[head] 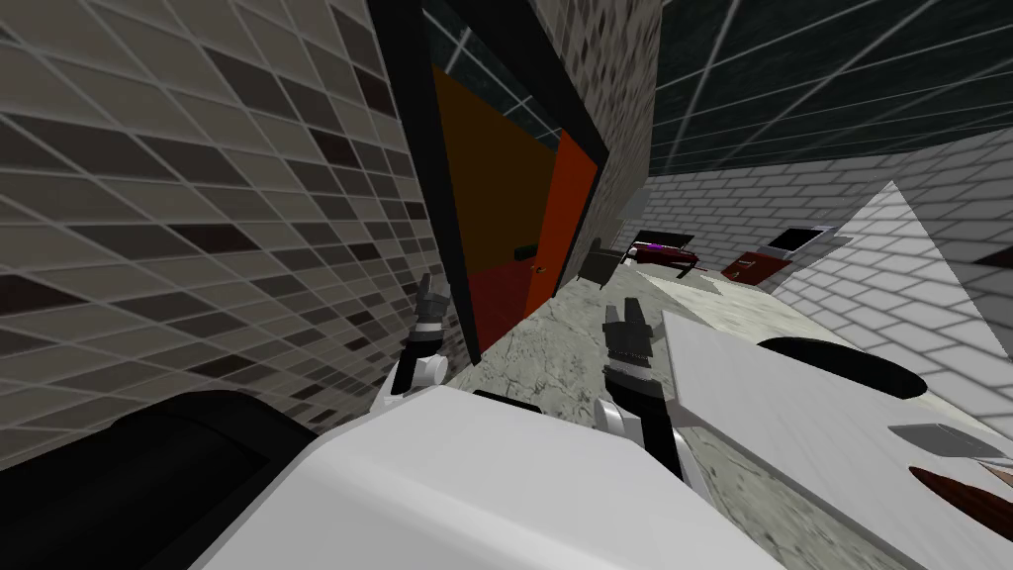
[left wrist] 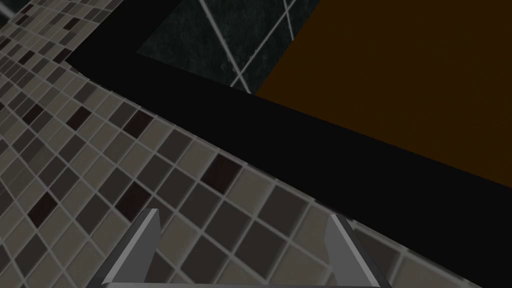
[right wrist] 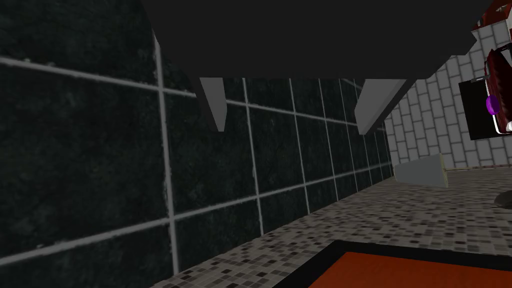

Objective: Push the door open

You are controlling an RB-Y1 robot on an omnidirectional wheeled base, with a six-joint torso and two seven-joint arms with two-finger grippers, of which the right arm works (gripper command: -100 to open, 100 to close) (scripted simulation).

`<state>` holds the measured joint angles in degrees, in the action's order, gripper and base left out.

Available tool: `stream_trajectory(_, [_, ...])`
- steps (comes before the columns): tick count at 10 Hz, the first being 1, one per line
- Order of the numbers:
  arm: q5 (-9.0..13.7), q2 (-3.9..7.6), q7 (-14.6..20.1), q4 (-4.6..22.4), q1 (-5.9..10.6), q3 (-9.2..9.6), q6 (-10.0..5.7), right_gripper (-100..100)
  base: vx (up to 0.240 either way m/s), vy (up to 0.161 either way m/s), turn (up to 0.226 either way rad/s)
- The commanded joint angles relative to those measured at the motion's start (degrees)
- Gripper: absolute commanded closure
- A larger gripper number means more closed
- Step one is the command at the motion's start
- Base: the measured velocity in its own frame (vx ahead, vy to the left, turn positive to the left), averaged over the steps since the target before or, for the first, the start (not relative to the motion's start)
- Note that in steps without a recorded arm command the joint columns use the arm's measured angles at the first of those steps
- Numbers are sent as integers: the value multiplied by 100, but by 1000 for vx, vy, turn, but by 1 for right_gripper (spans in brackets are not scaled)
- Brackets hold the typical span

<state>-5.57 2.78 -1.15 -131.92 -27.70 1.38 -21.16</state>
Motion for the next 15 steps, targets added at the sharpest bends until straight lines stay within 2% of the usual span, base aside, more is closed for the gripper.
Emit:
stream_trajectory(1, [-28,33,38,180,71,22,-53,-100,118,-13,45])
stream_trajectory(8, [-148,136,205,961,382,115,-283,-100,145,-62,49])
stream_trajectory(9, [-175,154,243,1142,454,137,-337,-100,147,-58,44])
stream_trajectory(15, [-267,206,370,1739,691,208,-513,-100,100,-59,41])
